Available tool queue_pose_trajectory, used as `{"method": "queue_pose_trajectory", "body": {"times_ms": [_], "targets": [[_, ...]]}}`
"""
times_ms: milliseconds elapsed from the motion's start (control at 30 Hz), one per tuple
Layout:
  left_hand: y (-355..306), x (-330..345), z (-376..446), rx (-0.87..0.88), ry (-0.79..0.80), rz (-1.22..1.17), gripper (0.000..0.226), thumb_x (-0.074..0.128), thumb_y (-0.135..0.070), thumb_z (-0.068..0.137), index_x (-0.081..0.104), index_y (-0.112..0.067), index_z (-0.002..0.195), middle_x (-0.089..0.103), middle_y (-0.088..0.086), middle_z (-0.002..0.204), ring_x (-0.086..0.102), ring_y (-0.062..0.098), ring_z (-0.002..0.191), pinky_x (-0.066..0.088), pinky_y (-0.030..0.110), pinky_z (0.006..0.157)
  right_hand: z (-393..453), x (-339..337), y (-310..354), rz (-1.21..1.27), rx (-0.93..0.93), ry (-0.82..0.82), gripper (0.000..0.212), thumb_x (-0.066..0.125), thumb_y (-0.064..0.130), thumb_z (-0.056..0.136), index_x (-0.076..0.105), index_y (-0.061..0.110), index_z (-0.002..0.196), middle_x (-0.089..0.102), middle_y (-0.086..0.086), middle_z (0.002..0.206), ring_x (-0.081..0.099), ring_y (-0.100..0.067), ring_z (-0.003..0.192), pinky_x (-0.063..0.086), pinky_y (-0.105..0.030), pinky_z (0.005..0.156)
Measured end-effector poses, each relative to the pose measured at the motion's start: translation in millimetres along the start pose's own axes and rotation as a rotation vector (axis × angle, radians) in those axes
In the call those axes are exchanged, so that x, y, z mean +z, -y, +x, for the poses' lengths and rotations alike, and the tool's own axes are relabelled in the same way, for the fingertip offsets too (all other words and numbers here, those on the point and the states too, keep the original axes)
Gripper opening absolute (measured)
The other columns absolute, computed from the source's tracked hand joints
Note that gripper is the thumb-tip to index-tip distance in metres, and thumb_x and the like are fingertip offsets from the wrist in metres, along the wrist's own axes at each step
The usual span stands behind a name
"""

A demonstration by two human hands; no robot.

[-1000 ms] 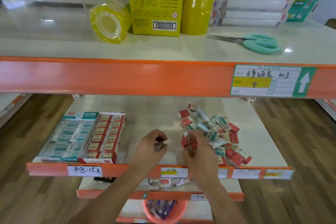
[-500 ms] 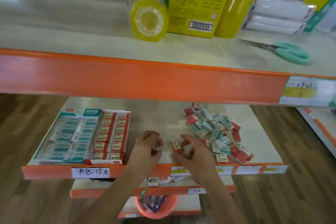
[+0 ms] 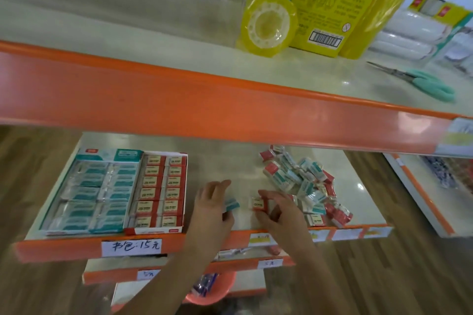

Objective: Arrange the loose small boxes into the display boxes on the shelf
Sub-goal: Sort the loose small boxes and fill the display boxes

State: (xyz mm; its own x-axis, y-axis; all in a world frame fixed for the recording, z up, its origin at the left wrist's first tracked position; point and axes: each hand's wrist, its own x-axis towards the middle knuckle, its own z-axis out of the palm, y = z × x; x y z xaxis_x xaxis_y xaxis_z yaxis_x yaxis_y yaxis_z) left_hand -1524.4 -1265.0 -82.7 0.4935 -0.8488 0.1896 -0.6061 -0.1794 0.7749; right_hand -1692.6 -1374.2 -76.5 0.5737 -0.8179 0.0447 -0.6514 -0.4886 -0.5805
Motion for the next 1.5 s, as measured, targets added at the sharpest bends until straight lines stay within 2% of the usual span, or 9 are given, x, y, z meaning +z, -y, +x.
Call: {"method": "queue_pose_trajectory", "body": {"times_ms": [133,267,400,567,800,933,1100,1400,1500], "targets": [[-5,2,-3,-0.056,0.011,0.127,0.057,0.064,-0.012,0.081,0.045,-0.022,0.134,0.059,-0.003,0.116,0.047,0.015,0.110,0.040,0.029,0.098,0,-3,4,-0.042,-0.047,0.006,0.027,0.069,0.041,0.084,0.062,0.036,0.110,0.055,0.022,0.104,0.056,-0.006,0.065,0.044,-0.012,0.060],[-10,-14,-3,0.044,0.031,0.142,0.056,0.065,-0.017,0.084,0.041,-0.028,0.134,0.062,-0.007,0.107,0.049,0.012,0.106,0.045,0.026,0.088,-2,-4,17,0.065,-0.017,-0.050,0.024,0.073,0.031,0.084,0.063,0.038,0.104,0.057,0.019,0.100,0.059,0.000,0.077,0.044,-0.007,0.064],[-14,-56,-1,0.136,-0.024,0.238,0.054,0.073,-0.019,0.078,0.049,-0.027,0.127,0.066,-0.013,0.097,0.053,0.012,0.097,0.045,0.026,0.078,-4,0,47,0.130,-0.074,-0.052,0.022,0.072,0.037,0.083,0.062,0.043,0.102,0.055,0.020,0.102,0.059,0.001,0.084,0.041,-0.005,0.067],[0,-116,-12,0.105,-0.077,0.260,0.053,0.078,-0.018,0.071,0.057,-0.028,0.118,0.066,-0.010,0.096,0.058,0.016,0.094,0.052,0.033,0.073,-2,16,89,0.198,-0.144,-0.031,0.024,0.077,0.039,0.077,0.064,0.044,0.097,0.055,0.021,0.096,0.056,-0.002,0.087,0.041,-0.008,0.070],[40,-184,-35,-0.034,-0.035,0.309,0.042,0.071,-0.021,0.080,0.056,-0.027,0.119,0.065,-0.009,0.105,0.055,0.011,0.102,0.049,0.027,0.083,0,54,142,0.244,-0.268,0.099,0.022,0.073,0.044,0.080,0.063,0.044,0.100,0.056,0.023,0.094,0.055,-0.001,0.087,0.038,-0.006,0.069],[59,-211,-43,-0.117,-0.085,0.360,0.036,0.071,-0.019,0.080,0.058,-0.029,0.112,0.063,-0.010,0.105,0.057,0.008,0.097,0.043,0.016,0.074,7,79,171,0.213,-0.299,0.122,0.023,0.072,0.040,0.083,0.065,0.036,0.105,0.055,0.023,0.101,0.055,0.004,0.091,0.039,-0.005,0.077],[80,-226,-45,-0.203,-0.018,0.488,0.035,0.064,-0.019,0.086,0.057,-0.026,0.119,0.062,-0.004,0.115,0.055,0.014,0.102,0.047,0.026,0.080,13,101,201,0.131,-0.310,0.148,0.027,0.067,0.040,0.087,0.062,0.033,0.113,0.055,0.016,0.110,0.054,-0.005,0.101,0.048,-0.024,0.086],[100,-227,-38,-0.141,0.001,0.595,0.030,0.064,-0.016,0.084,0.063,-0.029,0.111,0.067,-0.006,0.106,0.057,0.016,0.092,0.047,0.029,0.075,14,108,210,0.102,-0.322,0.129,0.029,0.066,0.043,0.087,0.062,0.033,0.114,0.054,0.019,0.112,0.052,0.000,0.102,0.047,-0.019,0.086],[104,-228,-35,-0.127,0.032,0.684,0.024,0.060,-0.025,0.088,0.061,-0.036,0.110,0.067,-0.011,0.105,0.058,0.012,0.093,0.044,0.026,0.083,13,104,202,0.122,-0.304,0.102,0.029,0.066,0.044,0.087,0.063,0.033,0.114,0.055,0.021,0.110,0.053,0.001,0.102,0.049,-0.021,0.086]]}}
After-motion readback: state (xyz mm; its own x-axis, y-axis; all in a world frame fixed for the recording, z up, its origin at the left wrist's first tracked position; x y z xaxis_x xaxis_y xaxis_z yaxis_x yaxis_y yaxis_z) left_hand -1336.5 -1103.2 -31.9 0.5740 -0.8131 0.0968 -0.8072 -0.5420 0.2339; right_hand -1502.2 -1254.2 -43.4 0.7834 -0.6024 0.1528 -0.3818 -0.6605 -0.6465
